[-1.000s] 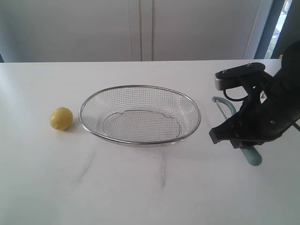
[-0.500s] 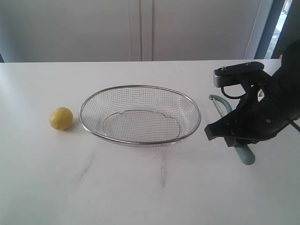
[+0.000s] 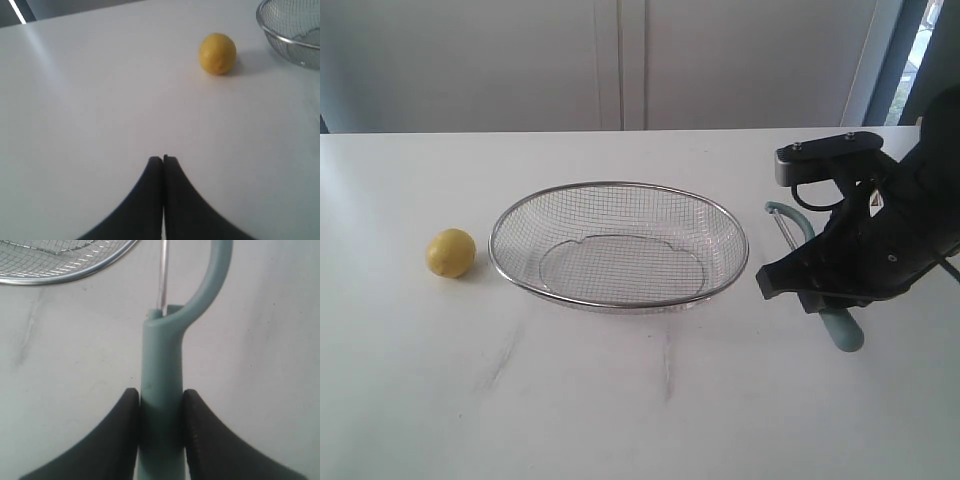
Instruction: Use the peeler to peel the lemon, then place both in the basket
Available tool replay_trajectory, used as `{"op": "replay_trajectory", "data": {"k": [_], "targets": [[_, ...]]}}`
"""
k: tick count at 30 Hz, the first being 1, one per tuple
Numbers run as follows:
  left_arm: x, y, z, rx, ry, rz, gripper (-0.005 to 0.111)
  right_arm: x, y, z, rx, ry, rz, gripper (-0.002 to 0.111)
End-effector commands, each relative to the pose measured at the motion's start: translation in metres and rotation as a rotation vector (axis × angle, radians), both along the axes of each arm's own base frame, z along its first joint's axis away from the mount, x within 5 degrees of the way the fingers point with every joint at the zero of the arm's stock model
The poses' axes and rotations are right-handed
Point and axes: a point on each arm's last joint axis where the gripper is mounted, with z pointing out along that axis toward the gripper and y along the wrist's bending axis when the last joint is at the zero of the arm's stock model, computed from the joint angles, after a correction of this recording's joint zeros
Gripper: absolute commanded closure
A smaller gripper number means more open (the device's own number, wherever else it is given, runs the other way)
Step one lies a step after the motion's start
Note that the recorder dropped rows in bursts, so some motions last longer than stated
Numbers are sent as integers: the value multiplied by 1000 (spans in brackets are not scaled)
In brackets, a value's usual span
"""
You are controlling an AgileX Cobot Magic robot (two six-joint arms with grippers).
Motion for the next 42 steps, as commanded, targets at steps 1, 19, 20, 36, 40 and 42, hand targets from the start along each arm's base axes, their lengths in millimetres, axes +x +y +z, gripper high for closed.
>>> {"op": "replay_trajectory", "data": {"k": [1,19,20,36,40,42], "targets": [[2,1,8,-4,-105,13,107,-1,0,1,3,-11,2,108],[5,3,24,-13,-284,32,107,-1,0,1,3,-9,2,108],[5,3,24,-13,-284,32,107,-1,0,1,3,-9,2,108],[5,3,29,-14,-334,37,107,-2,0,1,2,-8,2,108],[5,3,32,-15,-371,41,107,-2,0,1,2,-8,2,108],[4,4,35,-16,-403,45,107,-2,0,1,2,-8,2,108]]}}
